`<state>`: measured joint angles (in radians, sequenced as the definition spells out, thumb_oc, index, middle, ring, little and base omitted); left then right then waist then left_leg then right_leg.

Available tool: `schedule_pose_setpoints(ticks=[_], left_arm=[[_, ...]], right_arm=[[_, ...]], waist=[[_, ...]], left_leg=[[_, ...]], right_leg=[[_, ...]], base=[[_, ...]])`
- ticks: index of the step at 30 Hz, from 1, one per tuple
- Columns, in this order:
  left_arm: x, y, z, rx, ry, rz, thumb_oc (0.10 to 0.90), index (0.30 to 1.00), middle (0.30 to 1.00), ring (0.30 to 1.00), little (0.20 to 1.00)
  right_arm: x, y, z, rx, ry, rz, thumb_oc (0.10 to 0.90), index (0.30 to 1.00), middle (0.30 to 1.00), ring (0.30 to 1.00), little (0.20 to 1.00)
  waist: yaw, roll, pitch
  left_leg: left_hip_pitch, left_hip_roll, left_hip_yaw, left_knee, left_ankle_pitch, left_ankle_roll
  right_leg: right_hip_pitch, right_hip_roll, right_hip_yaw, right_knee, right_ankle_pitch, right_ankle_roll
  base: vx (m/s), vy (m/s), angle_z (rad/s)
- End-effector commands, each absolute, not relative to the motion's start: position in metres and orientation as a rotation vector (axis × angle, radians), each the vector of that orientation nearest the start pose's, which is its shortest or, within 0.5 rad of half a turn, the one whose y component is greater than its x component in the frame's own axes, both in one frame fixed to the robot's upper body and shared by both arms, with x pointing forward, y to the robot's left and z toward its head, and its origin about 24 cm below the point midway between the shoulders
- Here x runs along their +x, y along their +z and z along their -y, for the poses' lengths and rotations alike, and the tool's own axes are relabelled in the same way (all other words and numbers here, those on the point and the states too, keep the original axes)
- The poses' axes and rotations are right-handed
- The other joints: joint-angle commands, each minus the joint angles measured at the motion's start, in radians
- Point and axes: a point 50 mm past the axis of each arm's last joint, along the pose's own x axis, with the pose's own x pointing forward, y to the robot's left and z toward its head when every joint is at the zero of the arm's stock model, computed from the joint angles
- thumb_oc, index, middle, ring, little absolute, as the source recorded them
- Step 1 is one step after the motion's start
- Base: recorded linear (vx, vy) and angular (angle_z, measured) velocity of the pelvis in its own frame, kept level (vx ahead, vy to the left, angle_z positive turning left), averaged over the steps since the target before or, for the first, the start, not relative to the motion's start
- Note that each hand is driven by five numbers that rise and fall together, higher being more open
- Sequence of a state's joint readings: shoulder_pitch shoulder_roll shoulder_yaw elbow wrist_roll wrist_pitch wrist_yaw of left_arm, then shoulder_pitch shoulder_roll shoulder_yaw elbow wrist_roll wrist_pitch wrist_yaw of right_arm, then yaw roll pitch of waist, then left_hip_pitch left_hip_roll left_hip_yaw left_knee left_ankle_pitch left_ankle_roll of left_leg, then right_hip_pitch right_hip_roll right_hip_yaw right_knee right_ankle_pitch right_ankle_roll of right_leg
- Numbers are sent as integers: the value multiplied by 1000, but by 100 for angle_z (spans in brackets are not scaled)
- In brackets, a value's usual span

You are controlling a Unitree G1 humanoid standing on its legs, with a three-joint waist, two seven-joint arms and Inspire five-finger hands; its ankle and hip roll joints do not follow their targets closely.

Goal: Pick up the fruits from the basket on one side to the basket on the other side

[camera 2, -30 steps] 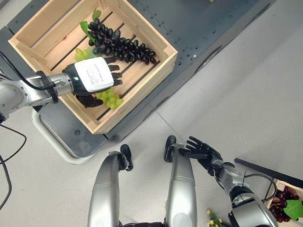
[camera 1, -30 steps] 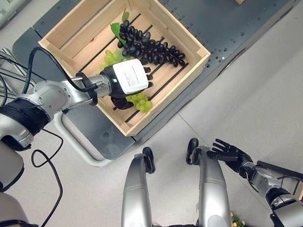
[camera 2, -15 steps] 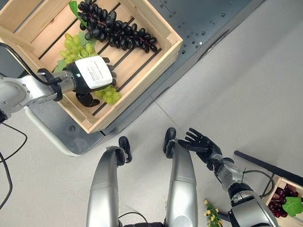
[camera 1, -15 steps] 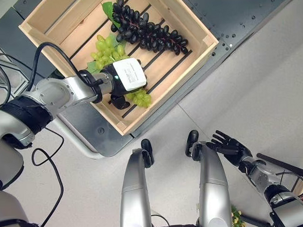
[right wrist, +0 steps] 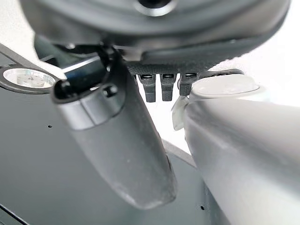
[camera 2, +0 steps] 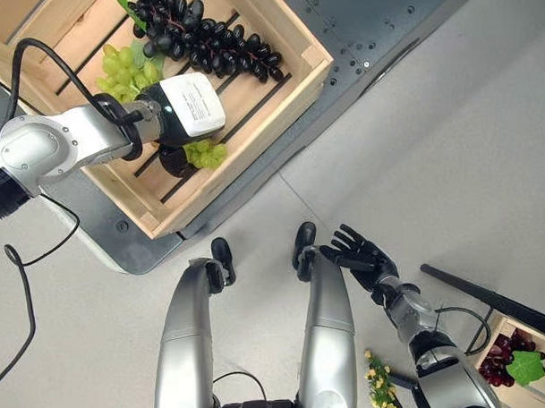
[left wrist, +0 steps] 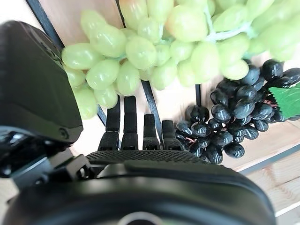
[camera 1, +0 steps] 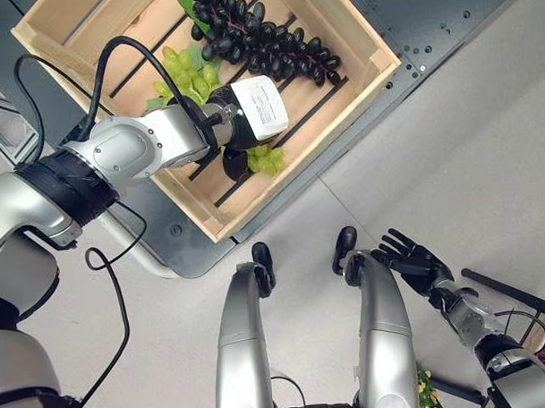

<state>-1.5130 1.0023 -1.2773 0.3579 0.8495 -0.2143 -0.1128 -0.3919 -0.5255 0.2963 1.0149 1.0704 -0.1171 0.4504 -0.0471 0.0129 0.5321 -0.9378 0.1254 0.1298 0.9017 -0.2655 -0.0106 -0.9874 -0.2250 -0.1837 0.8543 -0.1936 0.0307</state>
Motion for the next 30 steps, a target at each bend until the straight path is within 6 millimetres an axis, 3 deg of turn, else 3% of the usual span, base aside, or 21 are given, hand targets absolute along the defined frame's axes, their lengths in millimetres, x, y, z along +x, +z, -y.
schedule_pose_setpoints(ticks=[1, 13, 16, 17, 18, 20, 22, 23, 24, 28, 29, 30], left_arm=[[371, 307, -210, 2610, -157, 306, 400, 300, 300, 300, 300], [360, 302, -210, 2529, -202, 555, 400, 300, 300, 300, 300], [356, 306, -217, 2351, -91, 608, 400, 300, 300, 300, 300], [354, 312, -225, 2162, 10, 638, 400, 300, 300, 300, 300], [353, 314, -230, 2081, 60, 639, 400, 300, 300, 300, 300], [350, 308, -253, 1775, 175, 649, 400, 300, 300, 300, 300], [345, 288, -277, 1488, 242, 642, 400, 300, 300, 300, 300], [345, 286, -280, 1453, 250, 641, 400, 300, 300, 300, 300], [341, 263, -294, 1235, 261, 599, 400, 300, 300, 300, 300], [337, 237, -304, 862, 256, 543, 400, 300, 300, 300, 300], [337, 237, -304, 862, 256, 543, 400, 300, 300, 300, 300], [336, 228, -303, 707, 244, 521, 400, 300, 300, 300, 300]], right_arm=[[287, -9, 270, 486, 87, -201, 800, 900, 900, 900, 900], [282, -15, 257, 496, 131, -207, 800, 900, 900, 900, 900], [275, -22, 252, 513, 141, -229, 800, 900, 900, 900, 900], [274, -23, 250, 524, 148, -233, 800, 900, 900, 900, 900], [273, -24, 247, 532, 152, -233, 800, 900, 900, 900, 900], [270, -27, 239, 553, 161, -234, 800, 900, 900, 900, 900], [267, -29, 228, 566, 172, -236, 800, 900, 900, 900, 900], [267, -29, 227, 565, 176, -235, 800, 900, 900, 900, 900], [265, -30, 214, 566, 188, -245, 800, 900, 900, 900, 900], [260, -34, 196, 578, 214, -272, 800, 900, 900, 900, 900], [260, -34, 196, 578, 214, -272, 800, 900, 900, 900, 900], [256, -36, 188, 574, 232, -283, 800, 900, 900, 900, 900]], waist=[[-4, -9, -12], [6, 5, -12], [13, 9, -12], [18, 9, -12], [22, 8, -12], [32, 5, -12], [38, 1, -12], [37, 2, -12], [43, -4, -31], [37, -5, -86], [37, -5, -86], [30, -3, -121]], left_leg=[[43, -32, 70, -140, 17, 59], [215, -38, 84, -197, 14, 66], [309, -47, 81, -246, 22, 65], [353, -53, 79, -272, 29, 66], [375, -56, 77, -285, 32, 66], [442, -67, 70, -326, 45, 66], [515, -79, 59, -372, 59, 64], [522, -80, 58, -377, 61, 64], [588, -91, 56, -423, 71, 61], [675, -99, 61, -489, 78, 57], [675, -99, 61, -489, 78, 57], [733, -103, 69, -537, 84, 53]], right_leg=[[68, 33, 10, -108, 68, 40], [223, 35, 14, -143, 61, 51], [309, 33, 14, -178, 61, 56], [351, 32, 14, -200, 62, 59], [372, 32, 13, -211, 63, 60], [433, 34, 13, -241, 64, 61], [505, 38, 13, -284, 66, 61], [512, 38, 13, -289, 67, 61], [576, 43, 11, -334, 68, 61], [652, 49, 15, -395, 67, 62], [652, 49, 15, -395, 67, 62], [710, 52, 10, -450, 70, 64]], base=[[0, 0, 0], [-1, -1, 0], [21, -6, -7], [17, -23, -8], [16, -40, -8], [19, -39, -6], [19, -42, -9], [51, -49, -7], [82, -38, -7], [81, -13, -6], [119, -2, 8], [114, -6, 9]])
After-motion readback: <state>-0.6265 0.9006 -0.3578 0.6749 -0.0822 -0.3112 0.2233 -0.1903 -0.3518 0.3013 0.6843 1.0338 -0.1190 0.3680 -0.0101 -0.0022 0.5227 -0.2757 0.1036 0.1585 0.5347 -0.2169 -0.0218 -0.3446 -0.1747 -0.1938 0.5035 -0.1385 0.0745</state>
